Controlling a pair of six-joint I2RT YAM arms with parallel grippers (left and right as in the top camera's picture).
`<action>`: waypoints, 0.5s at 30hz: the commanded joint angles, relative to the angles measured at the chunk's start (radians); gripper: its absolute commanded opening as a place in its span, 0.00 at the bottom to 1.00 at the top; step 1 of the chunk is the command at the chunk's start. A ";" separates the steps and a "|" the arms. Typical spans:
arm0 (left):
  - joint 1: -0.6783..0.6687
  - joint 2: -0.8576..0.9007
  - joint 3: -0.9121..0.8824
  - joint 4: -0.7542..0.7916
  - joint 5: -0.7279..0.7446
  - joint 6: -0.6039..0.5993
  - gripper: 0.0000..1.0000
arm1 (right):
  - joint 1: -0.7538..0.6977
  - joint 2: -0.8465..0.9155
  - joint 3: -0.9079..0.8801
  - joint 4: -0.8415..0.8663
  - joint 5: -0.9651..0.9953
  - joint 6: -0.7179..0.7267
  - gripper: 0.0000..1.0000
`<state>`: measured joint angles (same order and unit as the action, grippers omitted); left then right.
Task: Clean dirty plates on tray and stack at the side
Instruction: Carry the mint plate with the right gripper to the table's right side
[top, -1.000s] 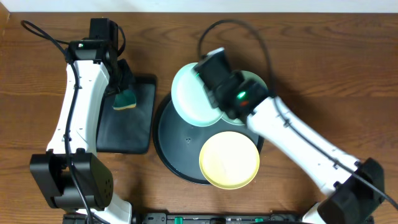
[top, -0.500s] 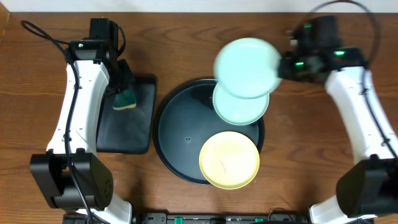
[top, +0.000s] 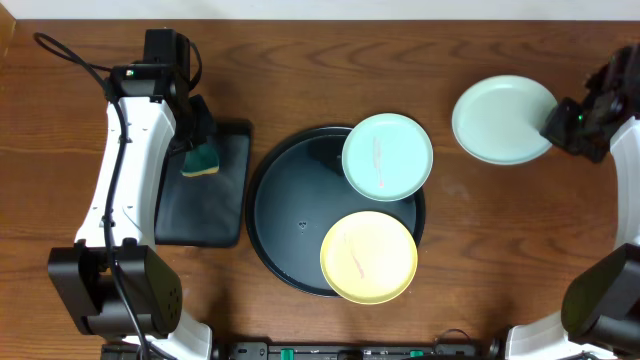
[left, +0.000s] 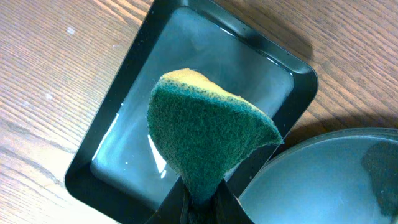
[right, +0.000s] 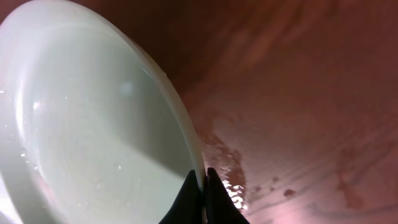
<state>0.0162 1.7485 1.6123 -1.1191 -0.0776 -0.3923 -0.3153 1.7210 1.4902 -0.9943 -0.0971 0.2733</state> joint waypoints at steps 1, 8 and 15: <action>0.002 -0.010 -0.005 -0.002 -0.012 0.006 0.08 | -0.012 -0.019 -0.080 0.019 0.020 -0.031 0.01; 0.002 -0.010 -0.005 -0.002 -0.012 0.006 0.07 | -0.010 -0.019 -0.290 0.150 0.011 -0.035 0.01; 0.002 -0.010 -0.005 -0.002 -0.012 0.006 0.07 | -0.010 -0.019 -0.419 0.251 -0.009 -0.080 0.01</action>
<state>0.0162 1.7485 1.6123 -1.1187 -0.0776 -0.3923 -0.3248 1.7199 1.1057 -0.7662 -0.0837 0.2379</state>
